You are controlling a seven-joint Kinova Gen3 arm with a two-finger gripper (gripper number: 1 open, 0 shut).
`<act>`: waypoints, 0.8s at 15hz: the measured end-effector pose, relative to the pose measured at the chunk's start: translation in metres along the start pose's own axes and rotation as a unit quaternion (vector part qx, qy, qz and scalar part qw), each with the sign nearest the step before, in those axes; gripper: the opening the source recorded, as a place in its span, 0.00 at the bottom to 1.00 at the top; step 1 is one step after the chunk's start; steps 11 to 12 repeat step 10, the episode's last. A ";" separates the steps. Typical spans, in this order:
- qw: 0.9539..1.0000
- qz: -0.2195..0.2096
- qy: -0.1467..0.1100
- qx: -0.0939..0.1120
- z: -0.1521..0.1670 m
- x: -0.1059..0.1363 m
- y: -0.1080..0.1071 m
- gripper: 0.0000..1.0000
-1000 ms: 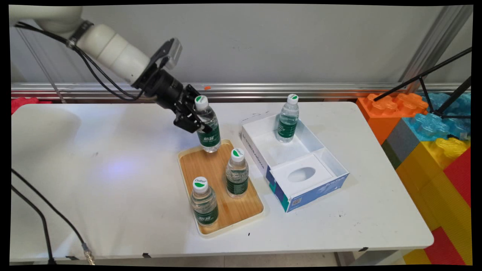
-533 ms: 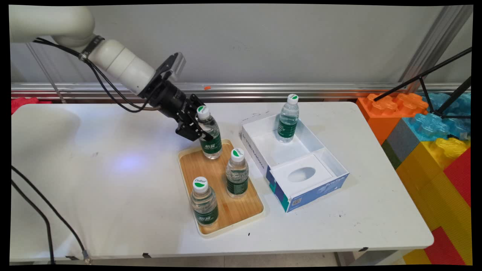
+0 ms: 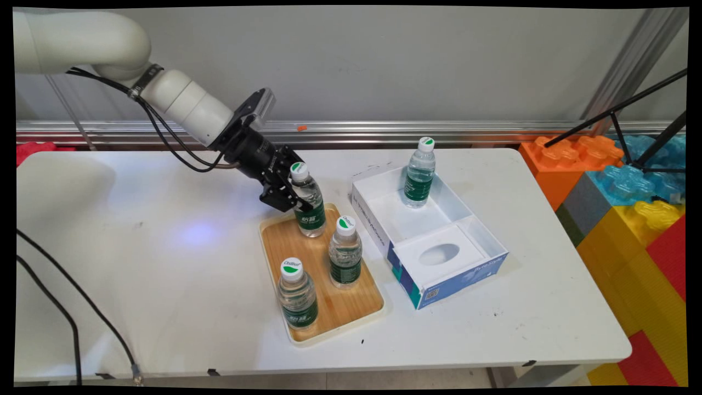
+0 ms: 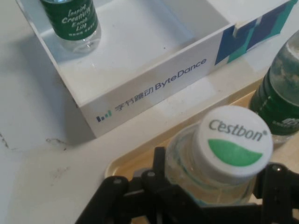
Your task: Place the picked object on the tray
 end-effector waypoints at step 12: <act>1.000 -0.003 0.001 0.002 0.015 -0.004 -0.007 1.00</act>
